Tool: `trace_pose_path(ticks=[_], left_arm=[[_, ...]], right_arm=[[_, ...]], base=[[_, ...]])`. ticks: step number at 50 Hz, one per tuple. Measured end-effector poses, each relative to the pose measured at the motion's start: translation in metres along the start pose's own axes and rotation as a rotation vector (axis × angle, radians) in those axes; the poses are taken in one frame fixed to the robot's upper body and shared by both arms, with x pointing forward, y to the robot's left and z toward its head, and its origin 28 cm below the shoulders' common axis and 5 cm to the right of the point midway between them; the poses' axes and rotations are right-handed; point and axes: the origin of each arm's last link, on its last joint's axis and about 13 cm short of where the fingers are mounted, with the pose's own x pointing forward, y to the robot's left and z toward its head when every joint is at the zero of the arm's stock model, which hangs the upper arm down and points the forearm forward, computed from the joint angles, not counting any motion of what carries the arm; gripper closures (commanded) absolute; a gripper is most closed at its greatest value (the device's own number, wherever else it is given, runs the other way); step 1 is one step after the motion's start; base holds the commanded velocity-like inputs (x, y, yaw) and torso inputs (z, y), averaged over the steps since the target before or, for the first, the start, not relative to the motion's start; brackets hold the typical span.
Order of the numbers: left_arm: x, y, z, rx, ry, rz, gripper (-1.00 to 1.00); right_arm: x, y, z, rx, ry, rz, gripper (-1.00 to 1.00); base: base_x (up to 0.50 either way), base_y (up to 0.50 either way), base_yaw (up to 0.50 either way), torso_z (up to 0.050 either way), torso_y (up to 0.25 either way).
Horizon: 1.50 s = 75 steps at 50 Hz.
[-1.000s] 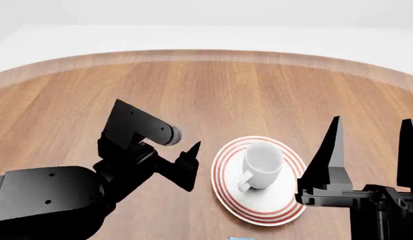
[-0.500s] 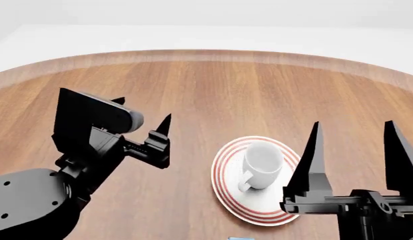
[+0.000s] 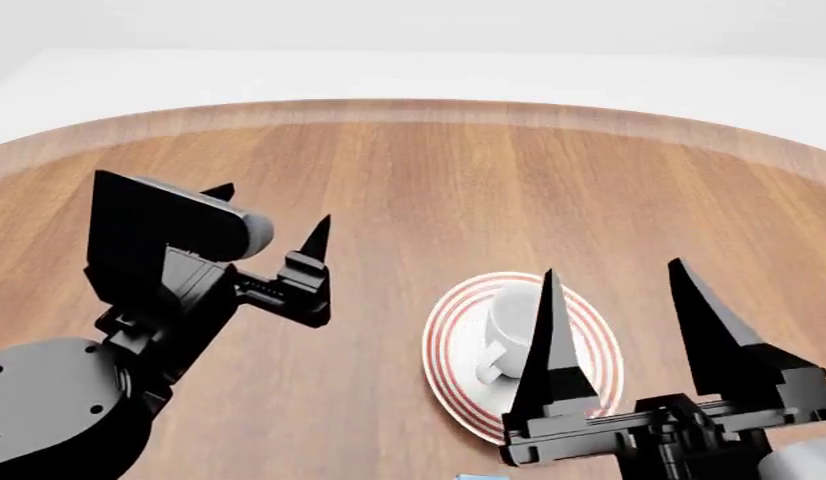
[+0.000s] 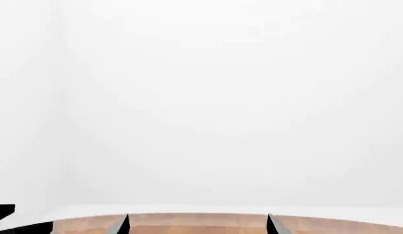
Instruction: Pick up the white mug and put it on the plate, and put the chocolate pudding to the right of the plate.
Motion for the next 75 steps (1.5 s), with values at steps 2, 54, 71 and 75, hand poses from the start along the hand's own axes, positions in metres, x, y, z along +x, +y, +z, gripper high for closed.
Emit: trace_pose_path(ticks=[2, 54, 71, 75], left_arm=[[0.0, 0.0, 0.0, 0.001, -0.001, 0.0, -1.0], [0.005, -0.006, -0.003, -0.012, 0.013, -0.017, -1.0], [0.005, -0.006, -0.003, -0.02, 0.014, -0.019, -1.0], [0.006, -0.006, -0.003, -0.022, 0.015, -0.02, -1.0]], right_arm=[[0.0, 0.004, 0.002, 0.008, 0.022, 0.012, -1.0], [-0.007, 0.021, 0.026, -0.05, 0.691, -0.028, -1.0], [-0.02, 0.021, 0.022, -0.049, 0.92, -0.048, -1.0], [-0.022, 0.02, 0.022, -0.049, 0.96, -0.048, -1.0]], base=[[0.0, 0.0, 0.0, 0.0, 0.0], [0.0, 0.0, 0.0, 0.0, 0.0], [0.0, 0.0, 0.0, 0.0, 0.0], [0.0, 0.0, 0.0, 0.0, 0.0]])
